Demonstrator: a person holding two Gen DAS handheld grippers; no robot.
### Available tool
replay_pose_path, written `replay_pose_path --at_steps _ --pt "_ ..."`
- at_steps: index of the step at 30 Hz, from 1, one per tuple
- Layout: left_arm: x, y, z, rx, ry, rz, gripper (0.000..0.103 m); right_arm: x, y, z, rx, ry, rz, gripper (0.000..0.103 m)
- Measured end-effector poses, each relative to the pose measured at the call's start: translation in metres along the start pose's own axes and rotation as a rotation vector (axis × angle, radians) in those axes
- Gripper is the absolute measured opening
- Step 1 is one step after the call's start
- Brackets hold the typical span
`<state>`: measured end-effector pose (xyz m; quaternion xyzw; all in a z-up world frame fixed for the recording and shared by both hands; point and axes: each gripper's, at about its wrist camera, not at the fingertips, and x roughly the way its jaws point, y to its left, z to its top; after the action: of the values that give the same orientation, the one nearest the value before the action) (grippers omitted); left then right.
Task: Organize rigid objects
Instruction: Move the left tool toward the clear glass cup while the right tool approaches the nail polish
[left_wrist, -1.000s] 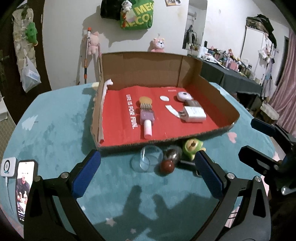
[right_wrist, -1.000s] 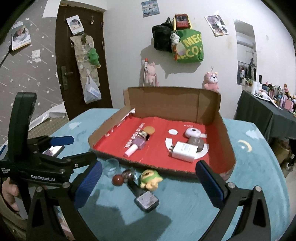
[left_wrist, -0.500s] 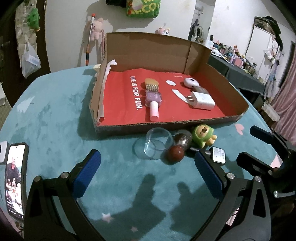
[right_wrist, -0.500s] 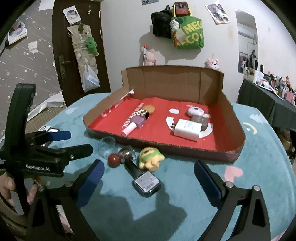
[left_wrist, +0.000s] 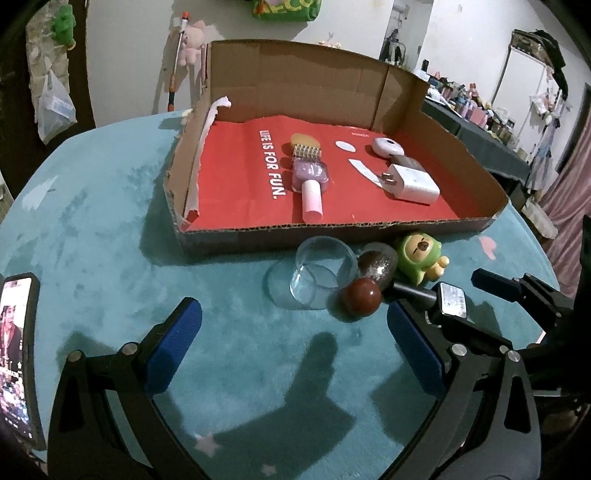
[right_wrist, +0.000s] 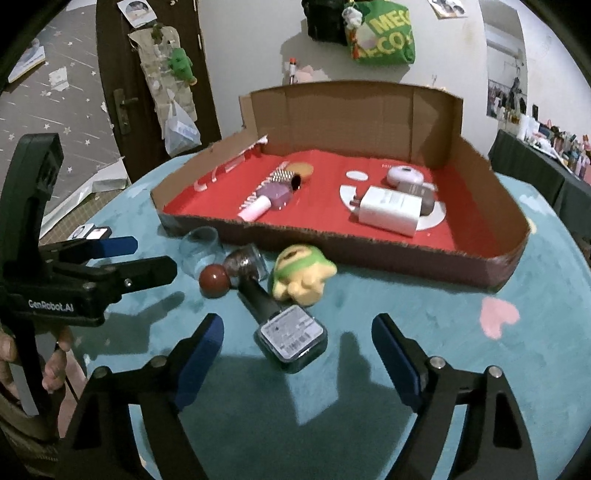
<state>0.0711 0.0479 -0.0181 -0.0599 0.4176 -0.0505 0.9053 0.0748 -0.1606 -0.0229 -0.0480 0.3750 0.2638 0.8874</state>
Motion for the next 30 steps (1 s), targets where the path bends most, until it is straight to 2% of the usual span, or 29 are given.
replay_pose_path --at_steps 6,9,17,19,21,30 --pt "0.006 0.001 0.000 -0.005 0.006 -0.005 0.098 0.008 0.001 -0.001 0.003 0.021 0.025 0.079" --pt "0.008 0.001 0.001 -0.003 0.003 -0.005 0.094 0.011 0.003 -0.001 -0.002 0.026 0.031 0.079" --pt "0.021 0.000 0.006 -0.005 0.009 -0.008 0.093 0.020 0.010 -0.001 -0.015 0.038 0.043 0.077" --pt "0.022 0.000 0.010 -0.012 -0.003 -0.014 0.086 0.022 0.012 -0.001 -0.018 0.046 0.052 0.075" --pt "0.024 0.001 0.013 -0.017 -0.008 -0.012 0.083 0.022 0.015 -0.002 -0.027 0.045 0.043 0.075" --pt "0.023 0.011 0.010 -0.035 -0.012 -0.040 0.076 0.007 0.029 -0.015 -0.059 0.049 0.164 0.074"
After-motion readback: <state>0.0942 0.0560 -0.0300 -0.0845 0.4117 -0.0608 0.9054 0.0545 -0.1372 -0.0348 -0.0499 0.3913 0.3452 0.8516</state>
